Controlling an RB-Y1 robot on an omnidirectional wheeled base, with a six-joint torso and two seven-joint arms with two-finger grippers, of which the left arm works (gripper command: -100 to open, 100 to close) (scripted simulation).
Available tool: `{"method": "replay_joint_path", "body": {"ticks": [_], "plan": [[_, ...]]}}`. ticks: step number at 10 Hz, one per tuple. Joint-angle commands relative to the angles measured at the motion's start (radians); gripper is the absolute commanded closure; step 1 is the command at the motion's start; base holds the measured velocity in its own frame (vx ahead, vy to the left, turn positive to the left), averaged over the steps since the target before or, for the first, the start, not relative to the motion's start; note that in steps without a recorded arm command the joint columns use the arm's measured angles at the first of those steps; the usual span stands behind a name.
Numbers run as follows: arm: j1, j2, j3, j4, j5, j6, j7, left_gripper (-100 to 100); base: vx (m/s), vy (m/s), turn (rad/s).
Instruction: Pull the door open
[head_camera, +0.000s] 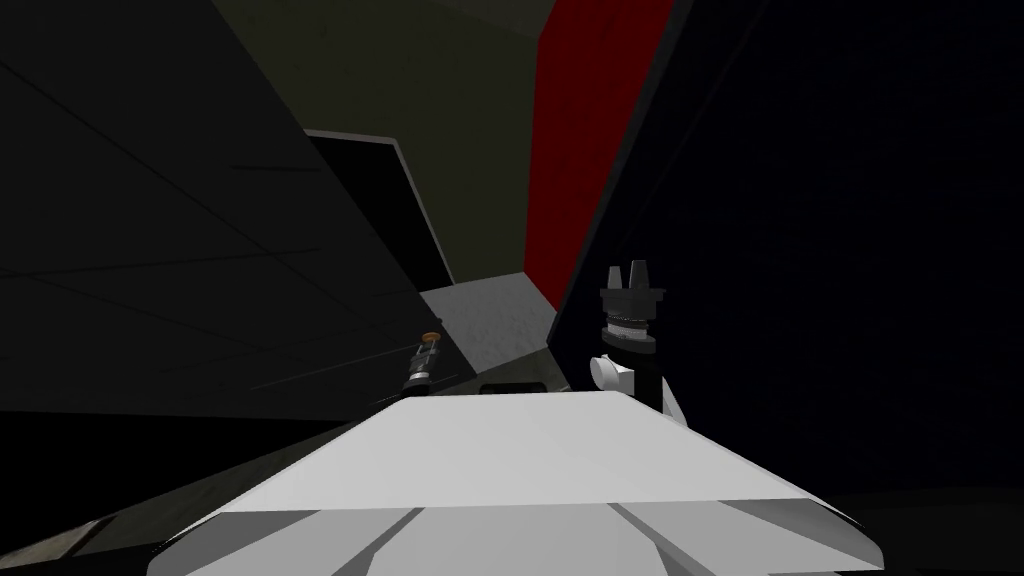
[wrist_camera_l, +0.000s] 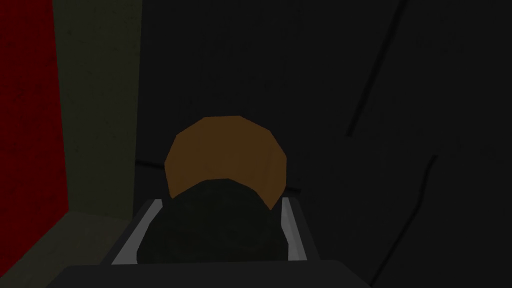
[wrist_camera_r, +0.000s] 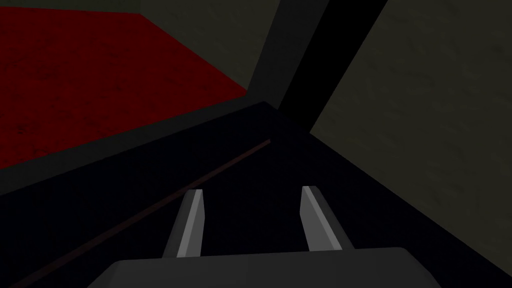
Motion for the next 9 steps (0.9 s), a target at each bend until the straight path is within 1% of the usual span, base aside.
{"method": "replay_joint_path", "body": {"ticks": [1,2,5,6,7,8,9], "plan": [[-0.003,0.001,0.001,0.006,0.011,-0.001,0.050,100,-0.050,0.016,-0.081],[-0.003,0.001,0.001,0.006,0.011,-0.001,0.057,100,-0.032,0.012,-0.029],[-0.009,0.005,0.002,0.015,0.031,-0.001,0.145,100,-0.045,0.006,-0.061],[-0.009,0.005,0.002,0.015,0.031,-0.001,0.155,100,-0.035,0.014,-0.029],[-0.011,0.007,0.003,0.019,0.040,0.000,0.192,100,-0.029,0.011,-0.054],[-0.014,0.008,0.003,0.023,0.048,0.000,0.218,100,-0.052,0.019,-0.095],[-0.014,0.008,0.003,0.023,0.048,0.000,0.231,100,-0.041,0.012,-0.042]]}}
